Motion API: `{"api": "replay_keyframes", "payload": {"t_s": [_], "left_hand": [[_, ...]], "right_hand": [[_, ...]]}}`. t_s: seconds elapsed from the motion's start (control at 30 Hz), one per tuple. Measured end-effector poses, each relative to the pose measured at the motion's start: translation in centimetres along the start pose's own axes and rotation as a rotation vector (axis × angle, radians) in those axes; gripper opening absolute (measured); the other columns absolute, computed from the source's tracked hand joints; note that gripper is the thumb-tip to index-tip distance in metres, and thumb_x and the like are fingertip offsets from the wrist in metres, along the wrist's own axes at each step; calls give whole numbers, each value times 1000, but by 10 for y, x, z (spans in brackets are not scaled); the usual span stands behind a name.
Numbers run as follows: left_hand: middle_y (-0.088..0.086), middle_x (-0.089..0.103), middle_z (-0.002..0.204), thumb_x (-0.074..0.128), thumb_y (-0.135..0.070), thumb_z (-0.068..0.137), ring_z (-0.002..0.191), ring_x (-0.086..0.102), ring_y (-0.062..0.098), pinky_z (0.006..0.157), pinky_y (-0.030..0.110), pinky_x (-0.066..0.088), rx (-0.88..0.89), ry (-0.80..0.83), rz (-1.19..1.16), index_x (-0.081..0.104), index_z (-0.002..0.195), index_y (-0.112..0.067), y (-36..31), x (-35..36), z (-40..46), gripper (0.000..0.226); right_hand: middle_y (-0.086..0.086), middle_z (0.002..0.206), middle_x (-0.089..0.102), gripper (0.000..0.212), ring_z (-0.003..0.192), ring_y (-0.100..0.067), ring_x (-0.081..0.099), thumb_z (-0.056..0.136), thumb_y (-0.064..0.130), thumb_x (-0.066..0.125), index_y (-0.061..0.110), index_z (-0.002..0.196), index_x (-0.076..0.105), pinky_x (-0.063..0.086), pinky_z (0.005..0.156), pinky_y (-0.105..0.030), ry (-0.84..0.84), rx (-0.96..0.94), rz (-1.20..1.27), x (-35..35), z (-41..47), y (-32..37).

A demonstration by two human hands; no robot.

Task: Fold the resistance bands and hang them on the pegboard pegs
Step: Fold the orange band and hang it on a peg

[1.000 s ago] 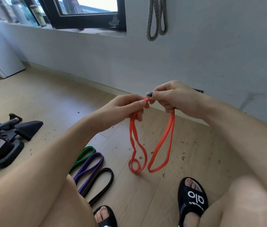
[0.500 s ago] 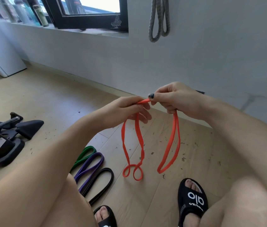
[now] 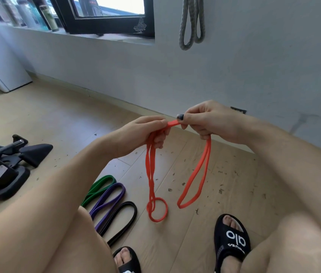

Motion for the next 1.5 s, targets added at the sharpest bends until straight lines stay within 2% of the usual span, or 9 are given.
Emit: {"api": "replay_keyframes", "payload": {"t_s": [0.1, 0.27, 0.43, 0.7, 0.8, 1.0, 1.2, 1.33, 1.5], "left_hand": [[-1, 47, 70, 37, -21, 112, 66, 54, 14, 90, 43, 53, -7, 14, 53, 60, 90, -11, -1, -2, -1, 33], [-4, 46, 70, 40, -23, 111, 66, 42, 12, 69, 24, 44, -18, 9, 126, 62, 94, -11, -3, -5, -3, 31], [-1, 46, 73, 42, -25, 111, 67, 41, 12, 66, 23, 41, 41, -65, 170, 63, 93, -10, -4, -1, -1, 32], [4, 56, 82, 42, -31, 110, 77, 52, 22, 83, 35, 51, 0, 8, 111, 65, 96, -10, 3, -8, -7, 34], [-2, 56, 78, 39, -29, 111, 74, 53, 17, 89, 36, 53, -18, 10, 153, 65, 101, -11, 5, -13, -8, 33], [2, 52, 78, 52, -32, 98, 74, 50, 15, 79, 33, 47, -52, 10, 175, 66, 92, -16, 9, -14, -6, 23], [-5, 38, 69, 43, -19, 110, 62, 38, 11, 69, 25, 44, -50, 28, 163, 58, 80, -18, 3, -6, -7, 34], [-2, 37, 69, 43, -22, 111, 62, 38, 13, 64, 21, 44, -48, 50, 137, 56, 82, -12, -1, 1, -6, 33], [4, 60, 79, 38, -35, 111, 72, 58, 16, 79, 28, 54, -122, 73, 111, 66, 103, -5, 7, -4, -11, 42]], "right_hand": [[4, 58, 38, 36, 52, -11, 32, 103, 35, 58, 3, 90, 68, 36, 52, -21, 29, 0, -5, -1, -2, 0], [-2, 62, 54, 37, 55, -15, 48, 102, 37, 58, 6, 87, 69, 47, 57, -24, 62, 26, -25, -2, -4, -2], [-7, 90, 73, 30, 73, -18, 62, 103, 35, 56, 9, 103, 72, 55, 71, -30, 89, 53, -19, 9, -3, 1], [2, 66, 50, 21, 59, -12, 44, 100, 23, 62, 4, 96, 71, 44, 61, -28, 79, -10, -10, 2, 0, 3], [5, 61, 45, 19, 57, -13, 39, 99, 23, 62, 8, 91, 72, 39, 61, -29, 44, -4, 21, -13, -3, -2], [-4, 69, 53, 20, 62, -13, 48, 96, 23, 66, 4, 95, 73, 47, 64, -28, 42, 43, -55, -16, -2, -11], [-3, 84, 71, 21, 72, -18, 60, 101, 26, 59, 10, 105, 72, 53, 73, -30, 121, 92, -31, -2, -2, -10], [-4, 75, 61, 23, 67, -16, 56, 102, 25, 60, 5, 100, 71, 51, 70, -31, 138, 35, -93, 11, 3, -1], [2, 67, 45, 24, 58, -11, 39, 103, 25, 59, 9, 89, 70, 41, 62, -28, 141, 26, -54, 6, 1, -3]]}}
Point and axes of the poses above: each hand's wrist, its own z-axis towards the middle knuckle, its own x-axis out of the palm, y = z × x, the point moved 4 cm from there along z, towards the middle knuckle
